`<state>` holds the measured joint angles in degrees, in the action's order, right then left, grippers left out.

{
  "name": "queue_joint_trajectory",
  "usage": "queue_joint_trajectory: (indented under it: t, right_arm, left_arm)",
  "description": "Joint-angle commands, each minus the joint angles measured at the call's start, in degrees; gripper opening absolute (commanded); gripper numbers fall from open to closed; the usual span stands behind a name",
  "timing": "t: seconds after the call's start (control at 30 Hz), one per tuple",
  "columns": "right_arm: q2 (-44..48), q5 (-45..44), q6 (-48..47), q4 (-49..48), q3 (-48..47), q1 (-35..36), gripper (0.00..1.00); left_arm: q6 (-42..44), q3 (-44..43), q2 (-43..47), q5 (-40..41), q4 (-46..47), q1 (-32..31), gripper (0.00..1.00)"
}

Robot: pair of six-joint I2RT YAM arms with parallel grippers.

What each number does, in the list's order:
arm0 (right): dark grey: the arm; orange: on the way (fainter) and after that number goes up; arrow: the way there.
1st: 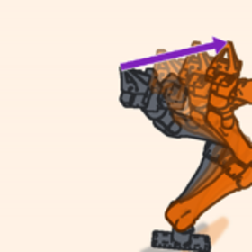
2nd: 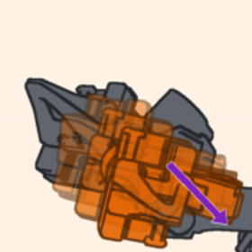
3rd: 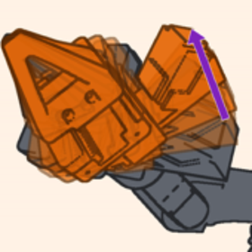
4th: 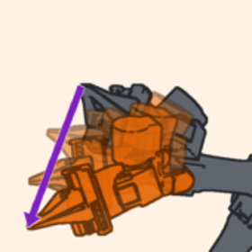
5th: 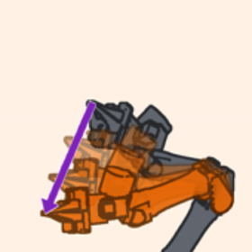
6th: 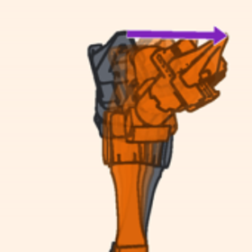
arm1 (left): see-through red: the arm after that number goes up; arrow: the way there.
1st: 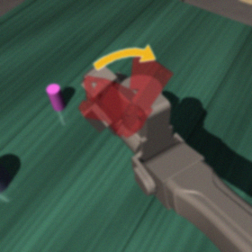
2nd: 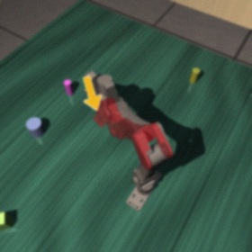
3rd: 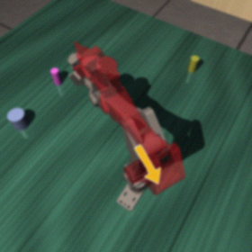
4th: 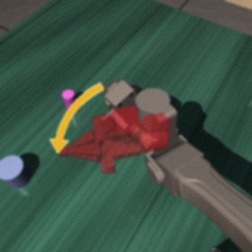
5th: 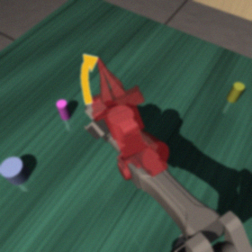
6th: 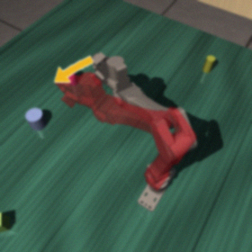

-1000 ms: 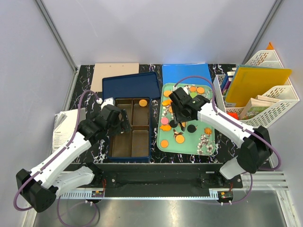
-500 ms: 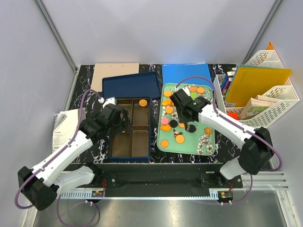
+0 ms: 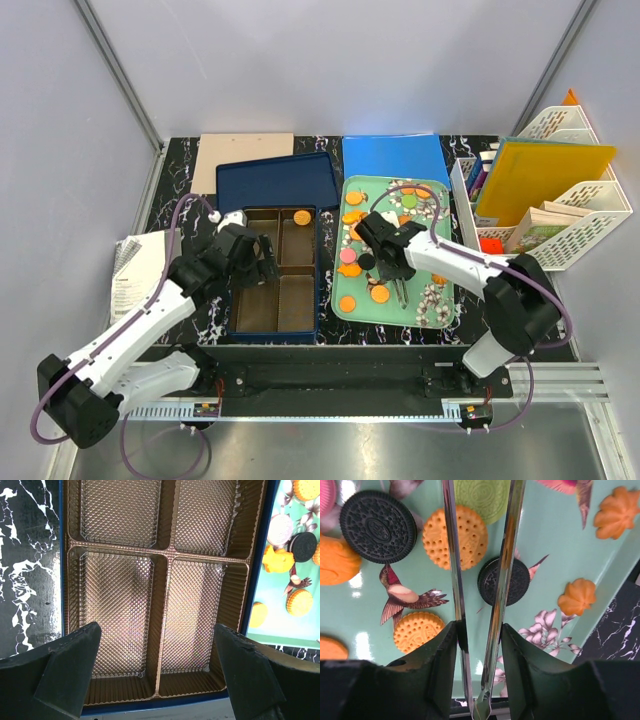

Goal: Pack the cookies

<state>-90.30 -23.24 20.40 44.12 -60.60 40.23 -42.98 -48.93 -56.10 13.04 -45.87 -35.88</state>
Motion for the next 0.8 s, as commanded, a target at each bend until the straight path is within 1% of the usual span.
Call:
queue_joint_trajectory:
  t: [0.0, 0.03, 0.13, 0.17, 0.2, 0.33, 0.43, 0.57, 0.7, 0.77]
  right_arm:
    - [-2.7, 1.3, 1.2, -4.7, 0.4, -0.1, 0.46]
    - [-3.1, 1.8, 1.3, -5.3, 0.5, -0.2, 0.47]
    - [-4.2, 3.1, 1.8, -6.2, 0.5, -1.0, 0.54]
    - [-4.3, 3.3, 2.0, -6.5, 0.5, -1.1, 0.62]
    - [-4.2, 3.6, 2.0, -6.7, 0.6, -1.3, 0.66]
    - [-4.0, 4.9, 1.9, -7.8, 1.3, -2.2, 0.74]
    - [-3.0, 7.1, 2.2, -9.7, 2.8, -3.0, 0.76]
    - [-1.9, 10.1, 3.5, -12.8, 5.8, -4.1, 0.76]
    - [-1.9, 12.1, 5.3, -15.4, 8.9, -4.9, 0.74]
    - [-1.5, 12.3, 6.0, -16.8, 9.8, -5.0, 0.70]
  left_arm:
    - [-0.3, 0.8, 2.1, -1.3, 1.7, -0.2, 0.99]
    - [-0.3, 0.8, 2.2, -1.3, 1.7, -0.2, 0.99]
    - [-0.4, 1.2, 2.8, -1.5, 1.6, -0.2, 0.99]
    - [-0.4, 1.2, 3.2, -1.5, 1.4, -0.2, 0.99]
    - [-0.4, 1.3, 3.4, -1.5, 1.3, -0.2, 0.99]
    - [-0.5, 1.9, 4.2, -1.5, 1.0, -0.2, 0.99]
    - [-0.8, 2.3, 4.9, -1.7, 0.9, -0.2, 0.99]
    - [-1.2, 3.0, 5.6, -2.1, 0.9, -0.2, 0.99]
    - [-1.3, 3.4, 5.8, -2.6, 0.8, -0.2, 0.99]
    - [-1.3, 3.4, 5.9, -2.7, 0.7, -0.2, 0.99]
